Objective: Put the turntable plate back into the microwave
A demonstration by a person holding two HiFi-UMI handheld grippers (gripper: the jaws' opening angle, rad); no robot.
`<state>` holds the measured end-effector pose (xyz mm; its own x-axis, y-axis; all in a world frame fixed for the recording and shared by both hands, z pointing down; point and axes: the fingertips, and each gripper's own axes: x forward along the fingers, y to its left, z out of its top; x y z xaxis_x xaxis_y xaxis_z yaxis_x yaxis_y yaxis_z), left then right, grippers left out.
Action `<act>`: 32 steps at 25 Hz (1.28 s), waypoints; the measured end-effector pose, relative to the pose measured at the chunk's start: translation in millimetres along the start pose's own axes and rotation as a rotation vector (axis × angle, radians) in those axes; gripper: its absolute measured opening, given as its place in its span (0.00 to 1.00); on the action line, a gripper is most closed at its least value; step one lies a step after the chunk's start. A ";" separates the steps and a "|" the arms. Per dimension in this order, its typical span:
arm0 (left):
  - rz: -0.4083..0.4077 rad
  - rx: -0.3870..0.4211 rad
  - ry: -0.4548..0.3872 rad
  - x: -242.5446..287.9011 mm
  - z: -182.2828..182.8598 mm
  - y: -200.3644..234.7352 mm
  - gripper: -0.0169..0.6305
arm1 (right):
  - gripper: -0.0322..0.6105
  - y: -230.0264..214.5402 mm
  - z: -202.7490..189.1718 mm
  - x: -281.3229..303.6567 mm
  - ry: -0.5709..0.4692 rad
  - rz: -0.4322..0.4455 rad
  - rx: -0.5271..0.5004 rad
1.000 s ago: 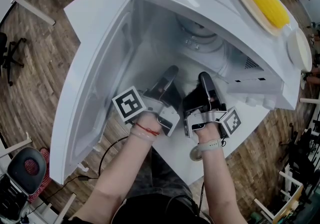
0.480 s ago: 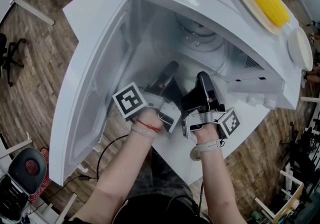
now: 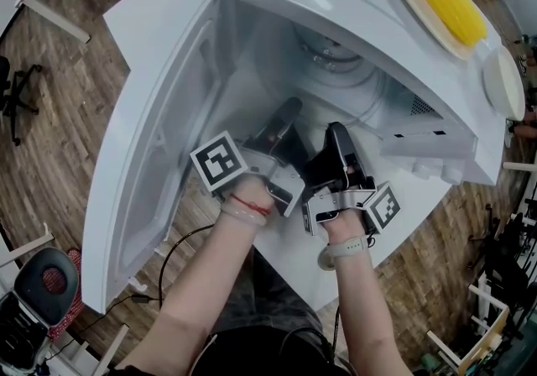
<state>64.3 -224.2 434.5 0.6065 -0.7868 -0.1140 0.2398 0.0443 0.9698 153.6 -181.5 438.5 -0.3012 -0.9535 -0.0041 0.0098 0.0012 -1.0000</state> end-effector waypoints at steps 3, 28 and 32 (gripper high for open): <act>-0.003 0.009 0.005 1.7 1.6 -0.1 0.09 | 0.12 0.4 0.5 4.6 0.005 0.001 -0.005; -0.042 -0.002 0.073 -3.1 -10.5 -3.0 0.10 | 0.13 0.8 24.3 11.8 -0.077 -0.012 0.037; -0.040 -0.015 0.066 -4.9 -11.4 -1.2 0.10 | 0.13 1.4 28.5 12.8 -0.094 -0.009 0.047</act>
<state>69.6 -213.4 431.5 0.6447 -0.7460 -0.1668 0.2755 0.0232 0.9610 177.0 -202.3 437.3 -0.2106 -0.9775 0.0075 0.0526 -0.0190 -0.9984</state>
